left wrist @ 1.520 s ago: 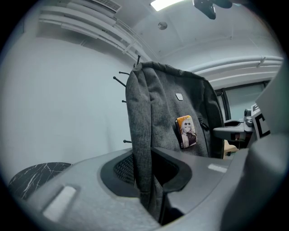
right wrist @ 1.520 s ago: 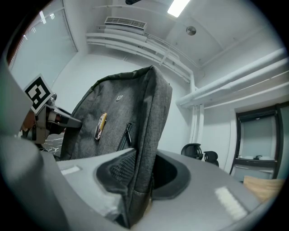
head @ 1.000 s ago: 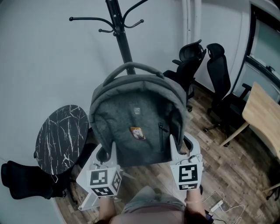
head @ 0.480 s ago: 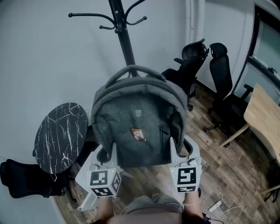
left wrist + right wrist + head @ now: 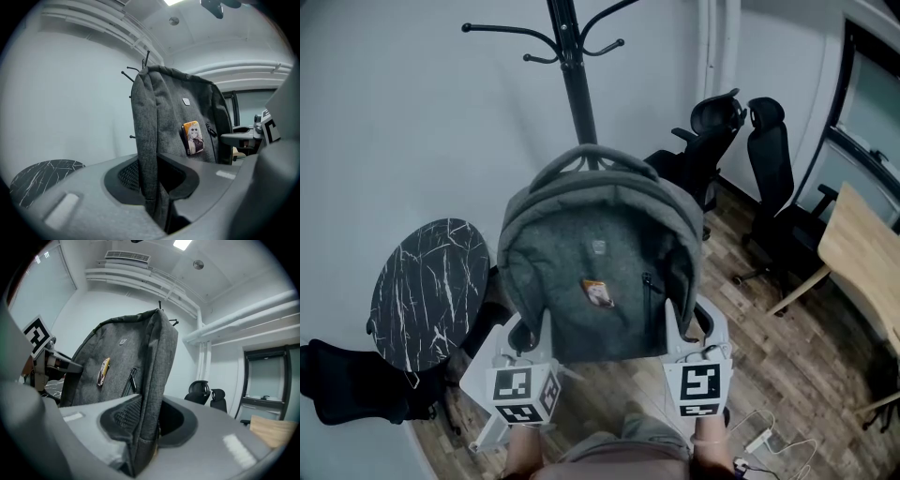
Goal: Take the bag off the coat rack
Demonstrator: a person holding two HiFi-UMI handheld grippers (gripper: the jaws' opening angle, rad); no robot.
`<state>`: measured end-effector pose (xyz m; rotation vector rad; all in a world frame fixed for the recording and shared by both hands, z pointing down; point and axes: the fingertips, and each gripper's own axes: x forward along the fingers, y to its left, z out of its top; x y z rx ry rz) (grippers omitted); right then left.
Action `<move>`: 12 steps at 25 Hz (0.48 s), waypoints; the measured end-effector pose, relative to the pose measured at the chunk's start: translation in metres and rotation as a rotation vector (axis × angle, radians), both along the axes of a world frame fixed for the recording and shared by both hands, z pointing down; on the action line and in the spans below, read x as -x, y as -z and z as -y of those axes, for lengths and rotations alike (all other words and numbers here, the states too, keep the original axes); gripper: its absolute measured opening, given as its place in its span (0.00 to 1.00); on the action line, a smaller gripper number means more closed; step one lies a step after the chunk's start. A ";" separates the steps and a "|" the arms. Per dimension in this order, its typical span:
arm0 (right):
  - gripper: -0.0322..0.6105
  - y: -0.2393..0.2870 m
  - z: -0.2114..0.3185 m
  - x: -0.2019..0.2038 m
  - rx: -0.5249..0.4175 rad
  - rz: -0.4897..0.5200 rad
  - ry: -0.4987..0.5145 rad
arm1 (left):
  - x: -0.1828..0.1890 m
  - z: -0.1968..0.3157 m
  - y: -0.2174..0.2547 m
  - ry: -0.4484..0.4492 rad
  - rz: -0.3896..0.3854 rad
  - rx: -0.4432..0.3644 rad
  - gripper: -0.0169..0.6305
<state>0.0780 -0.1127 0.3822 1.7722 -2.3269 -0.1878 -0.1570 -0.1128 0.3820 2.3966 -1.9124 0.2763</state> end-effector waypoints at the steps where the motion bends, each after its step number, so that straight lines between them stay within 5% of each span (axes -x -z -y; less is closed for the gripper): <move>1: 0.20 0.000 -0.003 0.001 0.002 -0.001 -0.004 | 0.002 -0.002 0.000 -0.004 0.000 0.000 0.14; 12: 0.20 0.006 -0.047 0.013 -0.004 -0.015 -0.033 | 0.013 -0.040 0.003 -0.037 -0.016 -0.005 0.15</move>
